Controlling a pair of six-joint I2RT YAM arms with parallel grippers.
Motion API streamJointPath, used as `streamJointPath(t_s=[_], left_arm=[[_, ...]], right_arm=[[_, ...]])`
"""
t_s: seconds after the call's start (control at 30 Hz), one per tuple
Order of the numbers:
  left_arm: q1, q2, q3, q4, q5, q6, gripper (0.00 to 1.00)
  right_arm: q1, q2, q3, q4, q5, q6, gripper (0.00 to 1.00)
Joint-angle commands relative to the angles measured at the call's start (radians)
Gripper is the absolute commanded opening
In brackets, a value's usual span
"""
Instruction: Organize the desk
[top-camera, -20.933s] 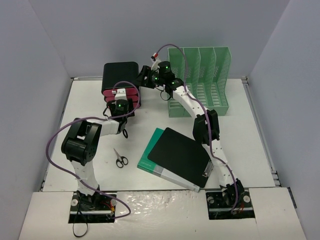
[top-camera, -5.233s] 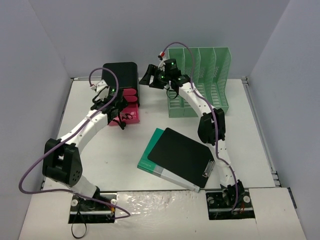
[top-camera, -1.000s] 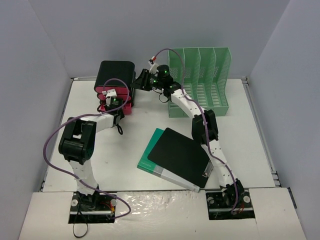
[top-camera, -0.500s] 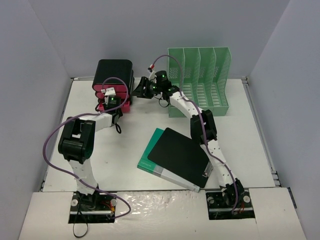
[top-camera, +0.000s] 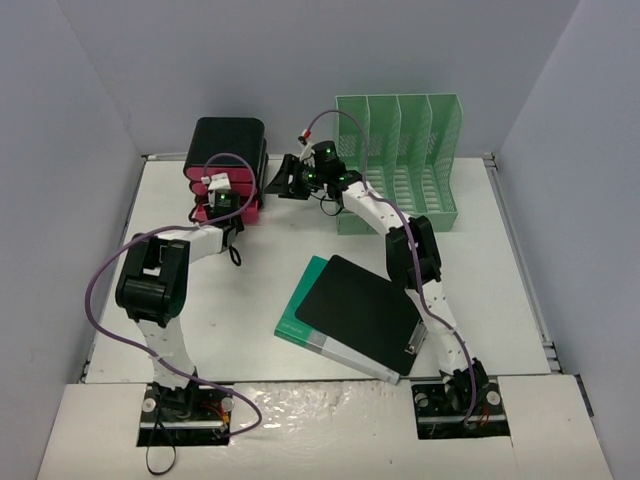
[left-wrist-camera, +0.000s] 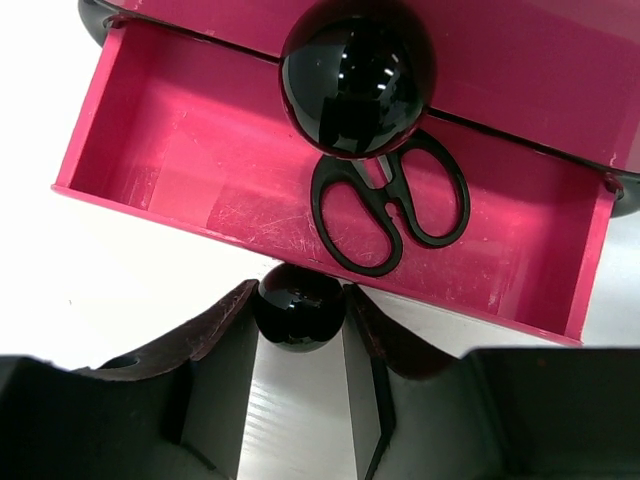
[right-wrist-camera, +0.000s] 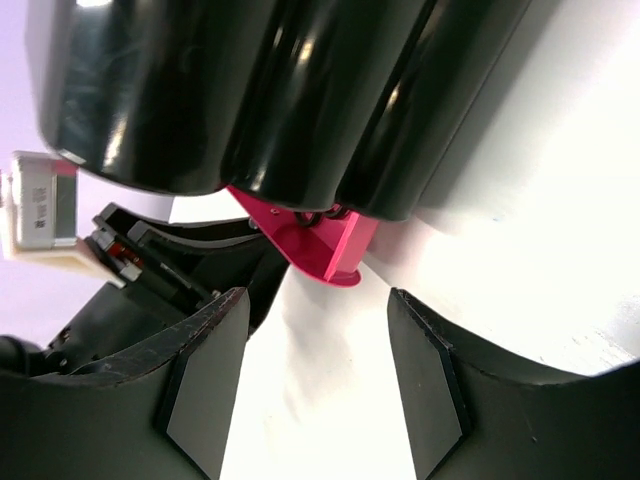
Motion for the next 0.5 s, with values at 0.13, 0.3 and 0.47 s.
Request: streamJointPath(t_s=[0.13, 0.3, 0.47], left_arm=[[0.056, -0.064, 0.094, 0.241, -0.059, 0.028, 0.5], [0.063, -0.04, 0.114, 0.256, -0.043, 0.04, 0.58], [0.076, -0.005, 0.134, 0.265, -0.023, 0.038, 0.59]], right_arm=[[0.001, -0.118, 0.015, 0.009, -0.007, -0.029, 0.55], [-0.003, -0.112, 0.028, 0.002, -0.009, -0.034, 0.55], [-0.009, -0.096, 0.053, -0.002, -0.015, -0.03, 0.55]])
